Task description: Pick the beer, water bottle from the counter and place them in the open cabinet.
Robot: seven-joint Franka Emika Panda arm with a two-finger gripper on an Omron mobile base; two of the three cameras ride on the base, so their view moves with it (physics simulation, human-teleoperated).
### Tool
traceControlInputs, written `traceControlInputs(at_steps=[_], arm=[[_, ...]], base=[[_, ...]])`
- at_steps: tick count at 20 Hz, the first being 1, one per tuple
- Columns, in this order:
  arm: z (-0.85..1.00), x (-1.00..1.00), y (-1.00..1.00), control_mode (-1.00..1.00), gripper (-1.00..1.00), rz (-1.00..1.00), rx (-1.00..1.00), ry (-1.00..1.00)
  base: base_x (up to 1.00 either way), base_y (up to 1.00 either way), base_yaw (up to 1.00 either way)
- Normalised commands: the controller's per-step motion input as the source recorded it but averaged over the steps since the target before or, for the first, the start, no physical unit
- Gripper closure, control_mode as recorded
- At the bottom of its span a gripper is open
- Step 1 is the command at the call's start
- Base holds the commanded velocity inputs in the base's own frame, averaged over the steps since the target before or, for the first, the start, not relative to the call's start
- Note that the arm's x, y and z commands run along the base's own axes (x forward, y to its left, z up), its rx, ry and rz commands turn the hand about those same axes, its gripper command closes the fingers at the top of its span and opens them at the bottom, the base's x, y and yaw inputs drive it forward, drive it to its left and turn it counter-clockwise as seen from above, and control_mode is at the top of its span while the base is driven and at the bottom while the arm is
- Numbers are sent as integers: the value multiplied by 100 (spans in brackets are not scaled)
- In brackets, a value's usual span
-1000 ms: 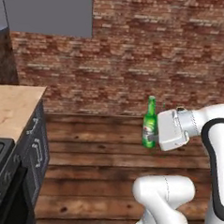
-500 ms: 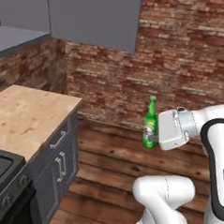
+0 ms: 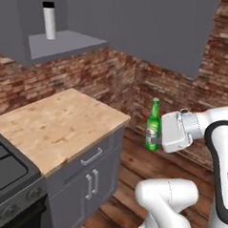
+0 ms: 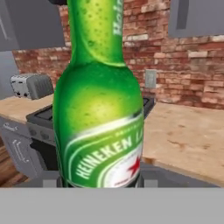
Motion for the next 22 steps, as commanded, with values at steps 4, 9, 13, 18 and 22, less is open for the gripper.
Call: traceControlInputs(at_steps=[4, 9, 13, 18, 22], arm=[[0, 0, 0, 100, 100, 0, 0, 0], [0, 0, 0, 100, 100, 0, 0, 0], [0, 0, 0, 100, 100, 0, 0, 0], [0, 0, 0, 100, 100, 0, 0, 0], [0, 0, 0, 100, 100, 0, 0, 0]], base=[[64, -3, 43], [51, 0, 44], [27, 13, 35], [59, 0, 37], [96, -18, 42]])
